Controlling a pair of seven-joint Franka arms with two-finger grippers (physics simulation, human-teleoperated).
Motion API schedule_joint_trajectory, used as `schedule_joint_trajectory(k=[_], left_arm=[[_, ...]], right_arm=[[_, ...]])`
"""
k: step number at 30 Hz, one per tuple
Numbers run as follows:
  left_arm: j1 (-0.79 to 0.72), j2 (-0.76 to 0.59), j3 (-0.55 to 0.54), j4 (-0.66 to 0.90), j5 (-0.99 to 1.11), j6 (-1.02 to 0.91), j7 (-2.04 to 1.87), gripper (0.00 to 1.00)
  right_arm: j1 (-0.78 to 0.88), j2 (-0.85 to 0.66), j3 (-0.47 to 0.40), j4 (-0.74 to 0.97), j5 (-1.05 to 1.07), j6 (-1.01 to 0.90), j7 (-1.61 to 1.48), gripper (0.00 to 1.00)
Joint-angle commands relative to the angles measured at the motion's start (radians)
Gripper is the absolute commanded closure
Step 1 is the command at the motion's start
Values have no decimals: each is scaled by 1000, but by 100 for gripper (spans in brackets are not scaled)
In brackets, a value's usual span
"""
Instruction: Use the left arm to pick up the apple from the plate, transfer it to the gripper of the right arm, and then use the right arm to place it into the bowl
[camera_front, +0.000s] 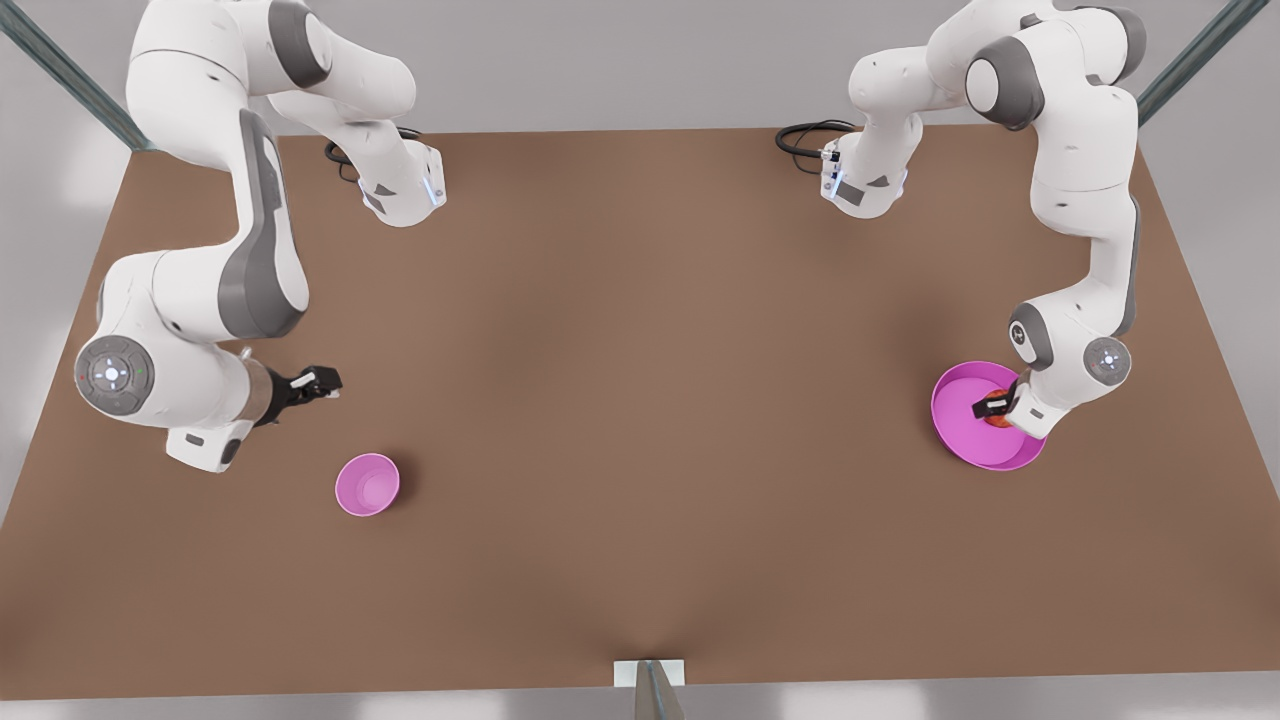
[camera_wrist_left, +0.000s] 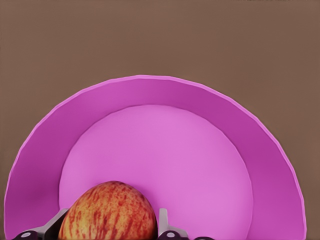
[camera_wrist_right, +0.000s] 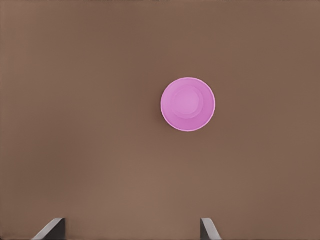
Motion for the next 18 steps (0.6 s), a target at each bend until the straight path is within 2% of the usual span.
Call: schedule_joint_trajectory(k=[1, 6, 9, 12, 14, 16, 17, 18], left_arm=[[0, 0, 0, 0, 1, 20, -6, 12], [-1, 7, 0, -2, 1, 18, -7, 14], [-1, 7, 0, -2, 1, 11, -7, 23], [-7, -20, 0, 1, -5, -25, -4, 25], [-30, -106, -15, 32, -150, -178, -6, 25], [-91, -157, -31, 70, -184, -271, -79, 26], [-142, -146, -32, 165, -243, -387, -133, 26], [-165, -89, -60, 352, -357, -605, -177, 26]], right_arm=[[0, 13, 0, 3, 54, 22, -196, 0], [0, 74, 0, 19, 131, 25, -302, 0], [-2, 83, 0, 12, 154, 28, -304, 0], [-5, 85, 0, 6, 157, 28, -304, 0], [-14, 85, 0, 6, 184, 27, -357, 0], [-20, 122, 0, 6, 316, 25, -491, 0], [-19, 145, 3, 12, 373, 24, -518, 0], [-19, 163, 47, 22, 417, 25, -542, 0]])
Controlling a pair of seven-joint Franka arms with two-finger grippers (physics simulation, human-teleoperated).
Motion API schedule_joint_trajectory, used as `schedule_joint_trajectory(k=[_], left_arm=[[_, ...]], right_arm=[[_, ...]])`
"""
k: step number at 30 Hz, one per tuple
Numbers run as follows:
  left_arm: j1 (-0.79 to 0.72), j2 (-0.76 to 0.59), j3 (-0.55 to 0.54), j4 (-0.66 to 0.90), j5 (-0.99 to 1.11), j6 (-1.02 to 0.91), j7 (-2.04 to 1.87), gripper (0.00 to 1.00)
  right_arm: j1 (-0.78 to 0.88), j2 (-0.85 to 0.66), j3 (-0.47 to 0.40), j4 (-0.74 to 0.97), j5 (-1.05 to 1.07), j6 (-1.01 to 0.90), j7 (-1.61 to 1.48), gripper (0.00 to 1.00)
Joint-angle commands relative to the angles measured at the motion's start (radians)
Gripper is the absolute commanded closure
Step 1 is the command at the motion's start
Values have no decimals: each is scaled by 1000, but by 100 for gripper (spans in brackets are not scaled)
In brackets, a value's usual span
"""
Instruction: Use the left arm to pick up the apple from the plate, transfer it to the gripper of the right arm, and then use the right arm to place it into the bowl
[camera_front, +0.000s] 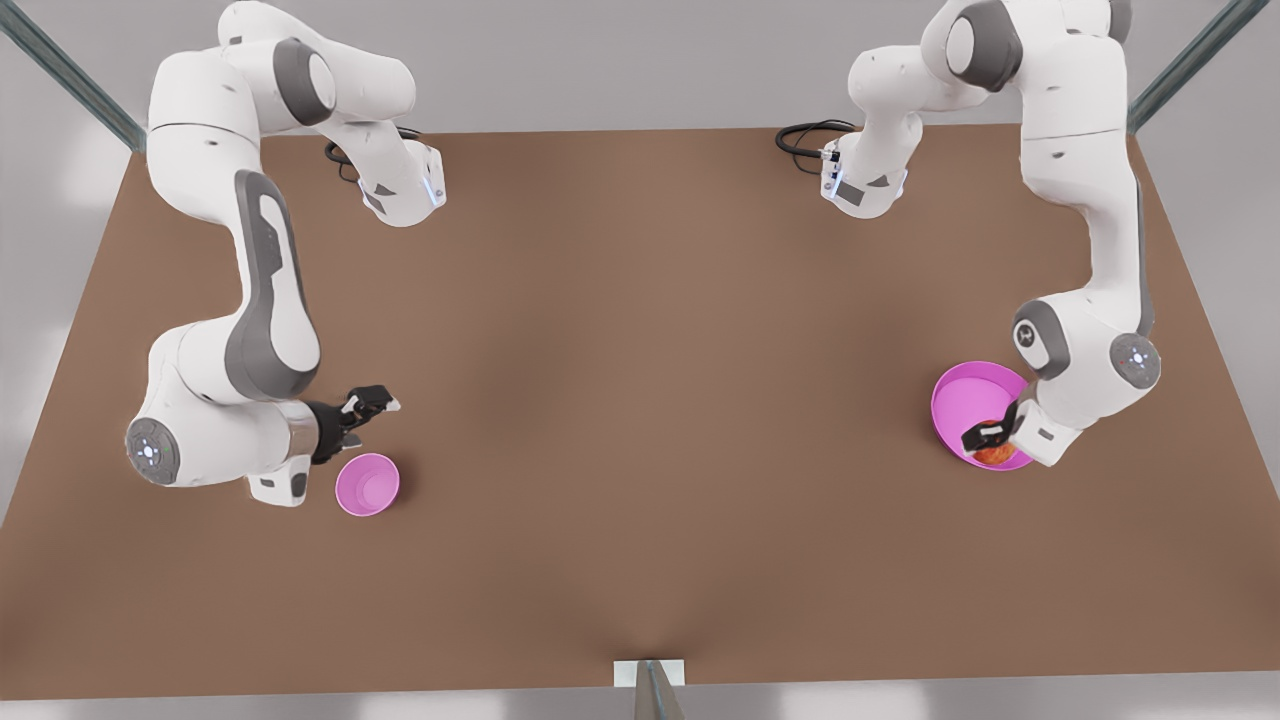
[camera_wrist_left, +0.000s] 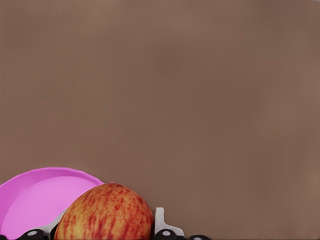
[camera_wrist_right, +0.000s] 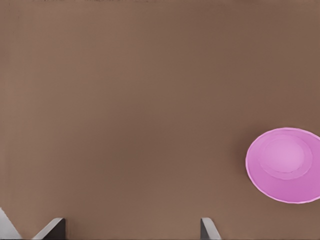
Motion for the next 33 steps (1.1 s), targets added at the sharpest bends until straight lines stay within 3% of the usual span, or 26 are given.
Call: schedule_joint_trajectory(k=[1, 3, 5, 6, 7, 9, 17, 25, 33], left_arm=[[-21, 37, -35, 151, -218, -481, -141, 28], [-21, 112, -98, 260, -489, -688, -141, 28], [-21, 350, -276, 570, -657, -898, -320, 28], [-24, 392, -367, 589, -731, -892, -325, 28], [-44, 430, -448, 599, -787, -824, -322, 28], [-72, 549, -536, 713, -798, -768, -317, 28], [-99, 605, -553, 780, -797, -408, -221, 29], [-112, 625, -554, 802, -817, -349, -233, 28], [-112, 625, -554, 800, -835, -348, -222, 28]], right_arm=[[0, 22, 23, 13, 152, 4, -323, 0], [-1, 102, 133, 47, 205, 125, -483, 0], [-1, 187, 204, 62, 340, 269, -690, 0], [-1, 217, 230, 59, 377, 332, -793, 0], [-1, 292, 313, 62, 416, 447, -960, 0], [-1, 351, 387, 79, 445, 607, -1135, 0], [-53, 398, 474, 67, 618, 616, -1491, 0], [-50, 420, 534, -13, 758, 647, -1664, 0], [-35, 455, 606, -21, 807, 797, -1683, 0]])
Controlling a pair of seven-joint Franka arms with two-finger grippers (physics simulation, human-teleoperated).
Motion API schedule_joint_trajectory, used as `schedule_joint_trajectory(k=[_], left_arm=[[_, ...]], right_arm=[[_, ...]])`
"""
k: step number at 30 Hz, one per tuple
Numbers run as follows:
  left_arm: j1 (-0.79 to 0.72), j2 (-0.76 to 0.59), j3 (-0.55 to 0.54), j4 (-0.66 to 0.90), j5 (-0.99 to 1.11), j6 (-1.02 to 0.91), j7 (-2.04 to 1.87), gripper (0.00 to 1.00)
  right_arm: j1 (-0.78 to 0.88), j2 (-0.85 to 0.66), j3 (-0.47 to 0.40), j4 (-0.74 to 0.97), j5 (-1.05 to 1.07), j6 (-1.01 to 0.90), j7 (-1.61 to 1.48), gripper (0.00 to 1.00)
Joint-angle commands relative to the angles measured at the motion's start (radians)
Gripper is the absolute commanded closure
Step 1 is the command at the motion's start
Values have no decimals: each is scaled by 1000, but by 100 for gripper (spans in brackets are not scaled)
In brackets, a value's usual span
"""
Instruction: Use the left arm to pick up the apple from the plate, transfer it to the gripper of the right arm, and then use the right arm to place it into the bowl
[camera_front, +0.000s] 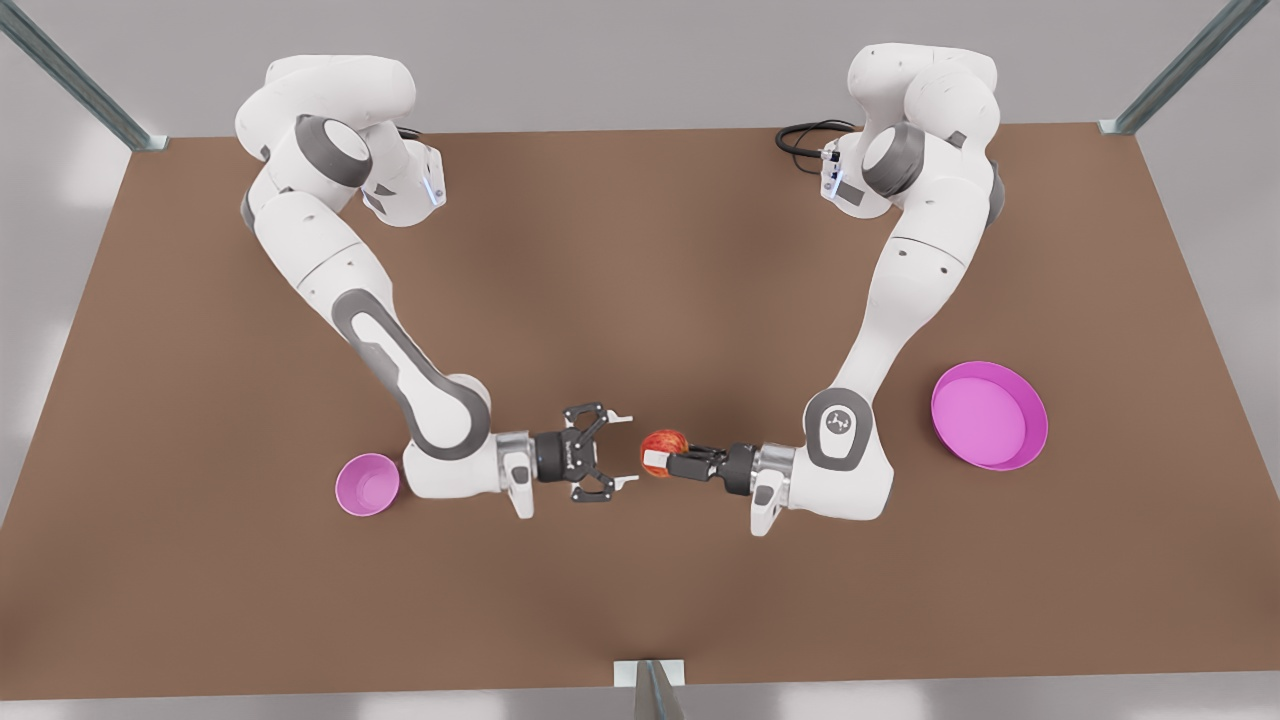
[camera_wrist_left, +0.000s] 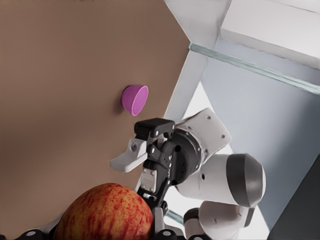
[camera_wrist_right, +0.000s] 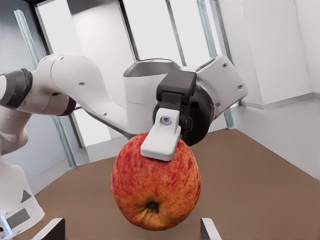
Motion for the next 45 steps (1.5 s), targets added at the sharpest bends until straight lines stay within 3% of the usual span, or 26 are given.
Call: schedule_joint_trajectory(k=[1, 24, 45], left_arm=[[-2, -3, -2, 0, -7, 15, -21, 28], [-34, 0, -2, 0, -9, 75, -27, 28], [-46, 1, -2, 2, -7, 85, -30, 28]], right_arm=[[0, 2, 12, 1, 19, 72, -422, 0], [12, 36, 86, 9, 56, 179, -422, 0], [29, 51, 93, 14, 71, 214, -420, 0]])
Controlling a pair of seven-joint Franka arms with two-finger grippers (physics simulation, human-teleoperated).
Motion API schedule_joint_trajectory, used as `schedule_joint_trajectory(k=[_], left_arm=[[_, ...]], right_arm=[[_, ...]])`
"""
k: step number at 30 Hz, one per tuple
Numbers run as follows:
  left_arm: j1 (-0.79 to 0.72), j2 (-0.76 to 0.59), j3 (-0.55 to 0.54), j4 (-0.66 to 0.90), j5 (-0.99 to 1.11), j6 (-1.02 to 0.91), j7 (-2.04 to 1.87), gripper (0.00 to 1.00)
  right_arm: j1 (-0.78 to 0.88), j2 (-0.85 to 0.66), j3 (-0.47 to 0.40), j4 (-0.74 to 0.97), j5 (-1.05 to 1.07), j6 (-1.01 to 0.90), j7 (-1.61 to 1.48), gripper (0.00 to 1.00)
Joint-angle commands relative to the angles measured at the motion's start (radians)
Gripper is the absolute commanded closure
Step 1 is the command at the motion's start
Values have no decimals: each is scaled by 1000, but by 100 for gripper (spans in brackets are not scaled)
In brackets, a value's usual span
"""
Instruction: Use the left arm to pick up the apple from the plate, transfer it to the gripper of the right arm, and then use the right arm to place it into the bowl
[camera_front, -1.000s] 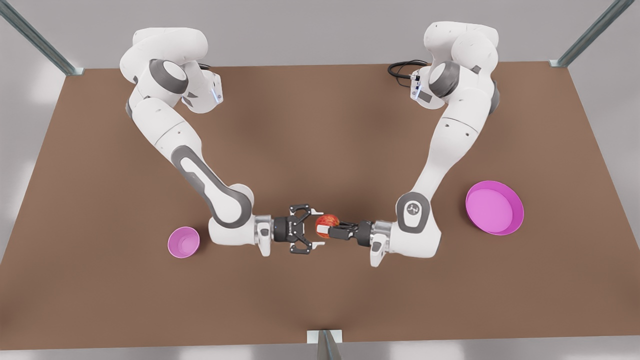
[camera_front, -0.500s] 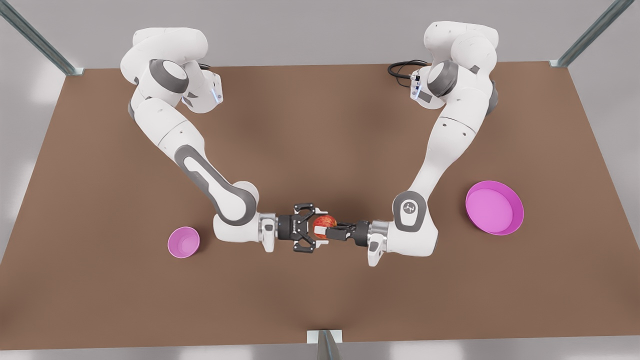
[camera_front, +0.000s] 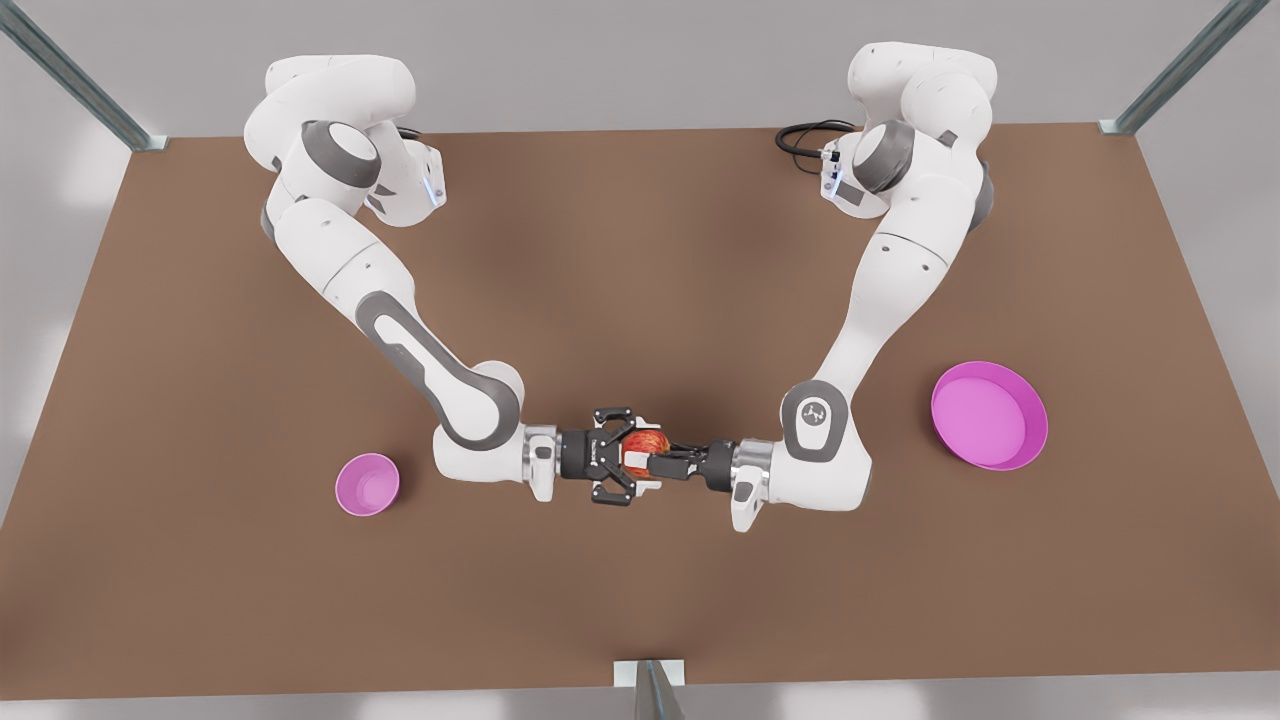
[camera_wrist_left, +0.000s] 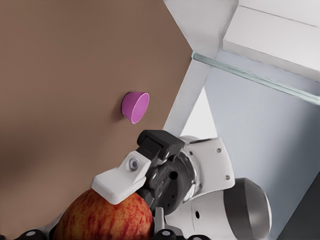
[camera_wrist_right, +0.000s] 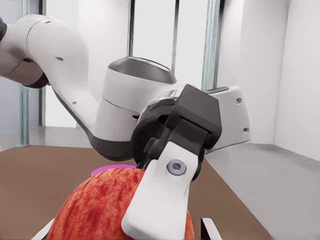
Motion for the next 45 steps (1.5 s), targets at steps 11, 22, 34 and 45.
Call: schedule_joint_trajectory(k=[11, 22, 34, 45], left_arm=[[0, 1, -1, -1, -5, 1, 8, 19], [84, -9, 2, -1, 1, -116, 6, 0], [-66, -783, 433, -452, 1122, -545, 49, 0], [-69, -769, 407, -340, 1230, -800, -31, 0]], right_arm=[[0, 1, 1, -2, -2, 1, -28, 32], [-98, -31, -1, -43, -125, -68, 24, 32], [-376, -292, -93, -75, -1565, -791, 248, 32], [-103, -493, -625, -287, -1328, -366, -86, 31]])
